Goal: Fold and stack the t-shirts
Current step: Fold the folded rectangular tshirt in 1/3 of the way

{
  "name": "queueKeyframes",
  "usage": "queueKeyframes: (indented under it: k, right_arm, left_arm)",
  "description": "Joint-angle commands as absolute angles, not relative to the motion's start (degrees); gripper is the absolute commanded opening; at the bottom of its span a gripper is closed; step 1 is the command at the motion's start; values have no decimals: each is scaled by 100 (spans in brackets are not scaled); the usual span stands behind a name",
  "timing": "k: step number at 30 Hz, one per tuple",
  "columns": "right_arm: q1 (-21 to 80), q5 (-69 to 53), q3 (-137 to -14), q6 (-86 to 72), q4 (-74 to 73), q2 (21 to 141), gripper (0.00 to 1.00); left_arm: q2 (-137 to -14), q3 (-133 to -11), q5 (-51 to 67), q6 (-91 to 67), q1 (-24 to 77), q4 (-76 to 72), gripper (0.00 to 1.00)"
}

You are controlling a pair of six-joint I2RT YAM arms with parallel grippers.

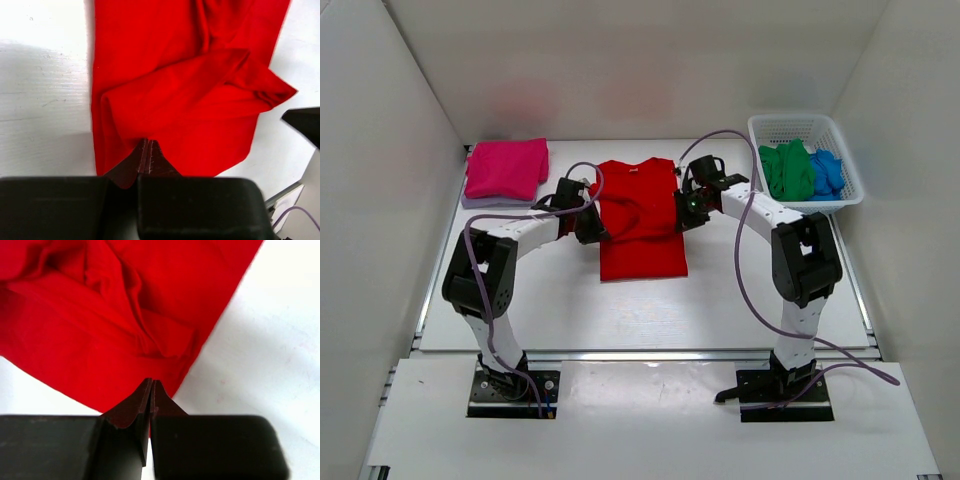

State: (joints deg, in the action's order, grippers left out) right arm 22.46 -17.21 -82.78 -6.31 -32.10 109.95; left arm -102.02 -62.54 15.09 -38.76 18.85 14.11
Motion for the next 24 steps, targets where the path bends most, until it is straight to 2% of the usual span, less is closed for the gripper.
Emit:
queueKeyframes:
  k: [1,9,17,24]
  right_arm:
    - [2294,-1802,-8701,-703,-2953,11223,0]
    - [2373,-1828,-8816,-712,-2997,11399,0]
    - [2505,-1828,-8613,-808,-2953,11338,0]
    - [2522,-1819,-8393,-852,-2778,11250,0]
  left_arm:
    - [-10318,-6626,1424,-3674,1898,1810,0]
    - [-10221,-6855,1239,-3393,2013,2311,0]
    - [-10055,-6565,1450,-3516,2074,2196,0]
    - [-10062,-6283,1134,-3568,2083,1863,0]
